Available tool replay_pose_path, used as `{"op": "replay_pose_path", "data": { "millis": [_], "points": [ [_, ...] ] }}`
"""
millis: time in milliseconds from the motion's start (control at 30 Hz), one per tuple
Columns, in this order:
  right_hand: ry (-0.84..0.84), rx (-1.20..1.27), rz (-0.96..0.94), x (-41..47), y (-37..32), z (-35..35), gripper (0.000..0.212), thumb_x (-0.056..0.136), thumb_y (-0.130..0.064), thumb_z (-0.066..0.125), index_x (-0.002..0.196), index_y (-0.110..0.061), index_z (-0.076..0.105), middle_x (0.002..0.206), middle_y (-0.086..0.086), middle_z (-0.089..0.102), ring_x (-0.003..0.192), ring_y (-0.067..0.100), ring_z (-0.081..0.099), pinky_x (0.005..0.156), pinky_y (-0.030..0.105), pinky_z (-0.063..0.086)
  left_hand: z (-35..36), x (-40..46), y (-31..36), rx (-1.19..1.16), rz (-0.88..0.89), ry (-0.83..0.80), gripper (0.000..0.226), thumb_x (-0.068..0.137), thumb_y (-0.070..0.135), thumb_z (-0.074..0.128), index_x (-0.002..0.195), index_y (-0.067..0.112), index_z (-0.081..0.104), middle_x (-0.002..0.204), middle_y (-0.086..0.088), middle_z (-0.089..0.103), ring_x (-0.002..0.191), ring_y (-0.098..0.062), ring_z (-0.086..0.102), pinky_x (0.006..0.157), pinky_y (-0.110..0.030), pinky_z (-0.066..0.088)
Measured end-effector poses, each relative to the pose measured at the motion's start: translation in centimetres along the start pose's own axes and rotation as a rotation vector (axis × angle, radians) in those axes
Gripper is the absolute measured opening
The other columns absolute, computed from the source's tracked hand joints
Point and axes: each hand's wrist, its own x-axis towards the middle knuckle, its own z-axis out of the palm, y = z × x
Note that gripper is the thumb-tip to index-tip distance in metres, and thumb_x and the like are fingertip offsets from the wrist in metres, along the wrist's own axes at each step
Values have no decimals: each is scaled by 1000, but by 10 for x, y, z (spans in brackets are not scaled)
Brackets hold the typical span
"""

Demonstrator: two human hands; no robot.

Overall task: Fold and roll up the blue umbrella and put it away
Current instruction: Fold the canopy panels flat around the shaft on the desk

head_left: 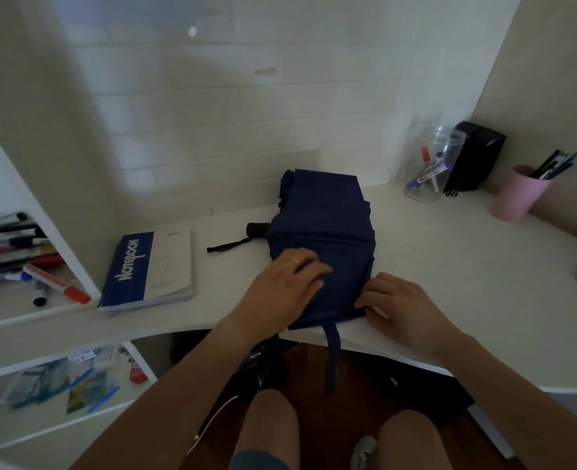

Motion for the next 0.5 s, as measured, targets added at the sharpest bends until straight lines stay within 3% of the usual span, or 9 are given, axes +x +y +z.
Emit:
{"op": "replay_pose_path", "data": {
  "millis": [67, 167, 267, 333, 400, 500],
  "points": [
    [1, -4, -1, -2, 1, -1, 19, 75, -4, 78, 87, -19, 77, 90, -4, 71, 79, 19, 64, 63, 28, 53, 15, -2, -12, 36, 42, -241, 50, 106, 48, 37, 147, 23, 49, 156, -6, 42, 144, -24, 38, 114, -43, 40],
    [-24, 0, 17, -5, 5, -4, 14, 79, -11, 78, 88, -21, 78, 92, -4, 65, 80, 14, 59, 65, 21, 47, 27, -12, -28, 128, 6, -403, 62, 103, 64, 22, 159, 38, 20, 170, 4, 13, 156, -16, 13, 125, -43, 19],
    [-75, 46, 42, -1, 5, -13, 10, 82, -21, 71, 88, -25, 78, 101, -5, 60, 87, 12, 57, 70, 28, 54, 28, -15, -28, 154, 3, -433, 62, 101, 68, 15, 158, 46, 7, 170, 8, 2, 156, -13, 3, 127, -43, 8],
    [-52, 145, 82, 16, -3, -18, 14, 87, -25, 64, 91, -26, 77, 105, -8, 60, 93, 9, 58, 78, 25, 53, 30, -15, -28, 166, 3, -441, 61, 102, 68, 15, 158, 47, 5, 170, 7, 1, 157, -14, 2, 127, -45, 7],
    [-34, 236, 137, 35, -8, -16, 21, 94, -22, 57, 105, -25, 74, 112, -10, 63, 101, 6, 58, 88, 19, 49, 31, -15, -29, 167, 6, -436, 60, 102, 67, 16, 158, 47, 4, 170, 6, 1, 157, -15, 3, 127, -45, 7],
    [-234, 119, 150, 45, 3, 6, 39, 101, -38, 40, 132, -29, 63, 139, -5, 58, 126, 15, 53, 106, 34, 45, 30, -17, -30, 167, 9, -436, 61, 101, 68, 15, 158, 47, 3, 170, 6, 1, 157, -16, 2, 127, -45, 8]
  ]
}}
